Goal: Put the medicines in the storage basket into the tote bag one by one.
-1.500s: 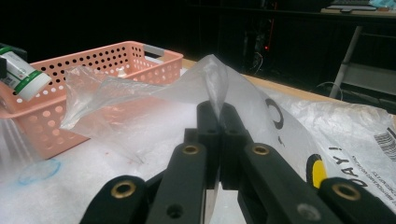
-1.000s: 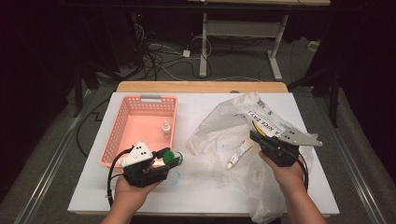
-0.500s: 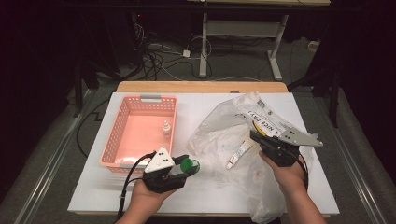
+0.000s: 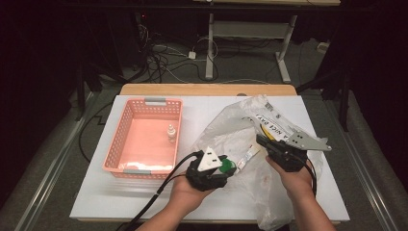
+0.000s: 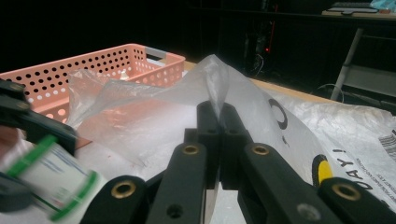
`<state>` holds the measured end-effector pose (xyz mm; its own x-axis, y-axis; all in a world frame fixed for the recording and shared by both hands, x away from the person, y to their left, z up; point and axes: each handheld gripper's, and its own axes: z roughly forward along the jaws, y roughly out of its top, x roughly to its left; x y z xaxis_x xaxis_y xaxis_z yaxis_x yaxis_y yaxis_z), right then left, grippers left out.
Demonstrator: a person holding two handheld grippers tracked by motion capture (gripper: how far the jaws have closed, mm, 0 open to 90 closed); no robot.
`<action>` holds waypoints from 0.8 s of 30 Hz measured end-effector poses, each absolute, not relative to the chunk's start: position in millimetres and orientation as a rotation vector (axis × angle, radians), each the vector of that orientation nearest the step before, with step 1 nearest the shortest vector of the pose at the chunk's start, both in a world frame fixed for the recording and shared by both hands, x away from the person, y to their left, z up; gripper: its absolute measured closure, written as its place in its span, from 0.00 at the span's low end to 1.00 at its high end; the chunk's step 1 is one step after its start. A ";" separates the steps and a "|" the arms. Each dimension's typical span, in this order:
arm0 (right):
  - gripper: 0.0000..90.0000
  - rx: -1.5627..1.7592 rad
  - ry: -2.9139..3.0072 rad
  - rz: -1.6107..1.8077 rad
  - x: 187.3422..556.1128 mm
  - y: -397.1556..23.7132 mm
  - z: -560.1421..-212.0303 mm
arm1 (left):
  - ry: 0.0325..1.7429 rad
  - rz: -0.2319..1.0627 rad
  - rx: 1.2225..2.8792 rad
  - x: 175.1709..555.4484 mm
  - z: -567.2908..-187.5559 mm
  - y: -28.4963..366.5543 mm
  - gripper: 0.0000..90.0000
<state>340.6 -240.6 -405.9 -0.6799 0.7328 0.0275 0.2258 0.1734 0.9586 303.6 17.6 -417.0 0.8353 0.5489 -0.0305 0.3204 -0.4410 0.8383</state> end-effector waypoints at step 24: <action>1.00 0.919 1.992 1.540 342.4 -245.7 -405.0 | 0.663 0.284 2.066 352.1 -459.2 -66.6 0.56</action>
<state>342.4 -245.7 -405.0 -0.6726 0.7388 0.0423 0.2271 0.1516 0.9620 352.1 -66.6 -459.2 0.8284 0.5576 -0.0535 0.3460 -0.4341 0.8318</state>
